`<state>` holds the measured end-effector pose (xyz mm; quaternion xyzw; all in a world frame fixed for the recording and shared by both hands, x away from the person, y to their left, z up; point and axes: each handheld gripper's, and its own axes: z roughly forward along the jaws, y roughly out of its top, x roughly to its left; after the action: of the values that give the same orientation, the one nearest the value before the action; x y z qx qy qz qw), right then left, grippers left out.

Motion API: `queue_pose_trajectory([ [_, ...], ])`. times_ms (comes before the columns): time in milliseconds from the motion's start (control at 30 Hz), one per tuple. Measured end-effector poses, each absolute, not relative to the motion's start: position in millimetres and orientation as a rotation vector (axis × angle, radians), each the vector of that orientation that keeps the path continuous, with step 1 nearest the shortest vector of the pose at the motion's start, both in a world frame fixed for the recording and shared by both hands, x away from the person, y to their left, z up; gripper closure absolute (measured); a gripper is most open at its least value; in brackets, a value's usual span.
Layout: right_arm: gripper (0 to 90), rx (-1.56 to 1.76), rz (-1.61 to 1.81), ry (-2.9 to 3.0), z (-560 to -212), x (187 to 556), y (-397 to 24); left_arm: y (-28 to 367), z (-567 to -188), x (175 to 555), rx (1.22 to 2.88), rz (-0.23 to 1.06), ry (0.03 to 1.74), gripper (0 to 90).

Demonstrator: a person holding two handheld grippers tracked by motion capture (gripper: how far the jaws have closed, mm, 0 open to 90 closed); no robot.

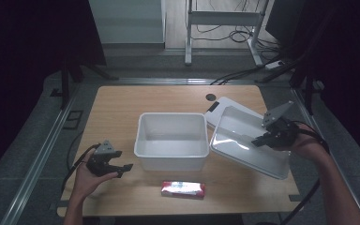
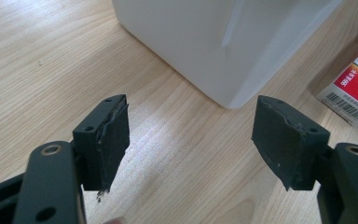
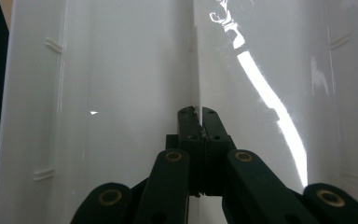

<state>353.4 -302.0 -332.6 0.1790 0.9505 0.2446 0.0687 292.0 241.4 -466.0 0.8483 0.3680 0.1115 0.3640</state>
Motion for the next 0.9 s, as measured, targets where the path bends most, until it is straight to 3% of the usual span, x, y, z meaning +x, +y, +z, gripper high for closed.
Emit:
queue_pose_trajectory([
  [900,89.6,0.558,0.702,2.980,-405.4,341.1,-313.2,240.6,-467.5,292.4,2.199,0.290,0.948,27.5],
])
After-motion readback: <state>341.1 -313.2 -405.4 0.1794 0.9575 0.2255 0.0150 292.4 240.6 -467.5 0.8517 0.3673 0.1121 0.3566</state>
